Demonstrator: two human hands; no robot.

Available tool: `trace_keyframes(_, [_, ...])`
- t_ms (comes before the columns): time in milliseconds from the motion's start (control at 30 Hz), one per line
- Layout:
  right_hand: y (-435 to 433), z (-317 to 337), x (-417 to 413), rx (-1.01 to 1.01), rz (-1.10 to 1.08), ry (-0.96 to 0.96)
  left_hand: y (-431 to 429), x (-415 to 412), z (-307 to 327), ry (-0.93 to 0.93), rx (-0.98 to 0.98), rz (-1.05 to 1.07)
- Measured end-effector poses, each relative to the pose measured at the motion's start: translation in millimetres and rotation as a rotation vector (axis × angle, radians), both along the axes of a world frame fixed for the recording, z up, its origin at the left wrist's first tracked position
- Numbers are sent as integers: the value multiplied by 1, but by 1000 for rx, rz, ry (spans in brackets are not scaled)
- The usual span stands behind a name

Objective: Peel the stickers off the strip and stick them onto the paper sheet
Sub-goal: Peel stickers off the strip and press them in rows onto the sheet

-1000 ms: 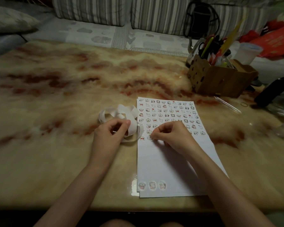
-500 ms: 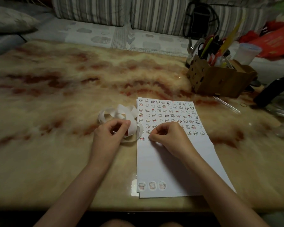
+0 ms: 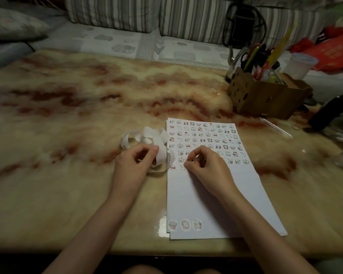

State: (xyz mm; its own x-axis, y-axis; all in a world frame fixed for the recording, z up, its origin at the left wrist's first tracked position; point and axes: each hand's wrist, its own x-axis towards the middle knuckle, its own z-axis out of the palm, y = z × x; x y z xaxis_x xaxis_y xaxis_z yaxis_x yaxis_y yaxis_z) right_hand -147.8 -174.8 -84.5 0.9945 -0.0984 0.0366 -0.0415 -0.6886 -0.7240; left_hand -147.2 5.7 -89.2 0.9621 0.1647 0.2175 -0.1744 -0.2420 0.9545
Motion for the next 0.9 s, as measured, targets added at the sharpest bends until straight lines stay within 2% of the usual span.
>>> trace_keyframes(100, [2,2,-1,12,-1,31,0,0,0,3,0,4])
trace_keyframes(300, [3,3,-1,-84,24,44,0,0,3,-8,-47,11])
trace_keyframes(400, [3,6,1,91,23,0,0,0,3,-17,-70,10])
trace_keyframes(500, [11,17,-4,289,104,-155,0,2,2,-20,-93,26])
trace_keyframes(633, [29,22,-8,346,253,-203,1,3,2,-29,-147,21])
trace_keyframes(900, [36,19,-6,459,255,-221,-1,2,5,-25,-229,-20])
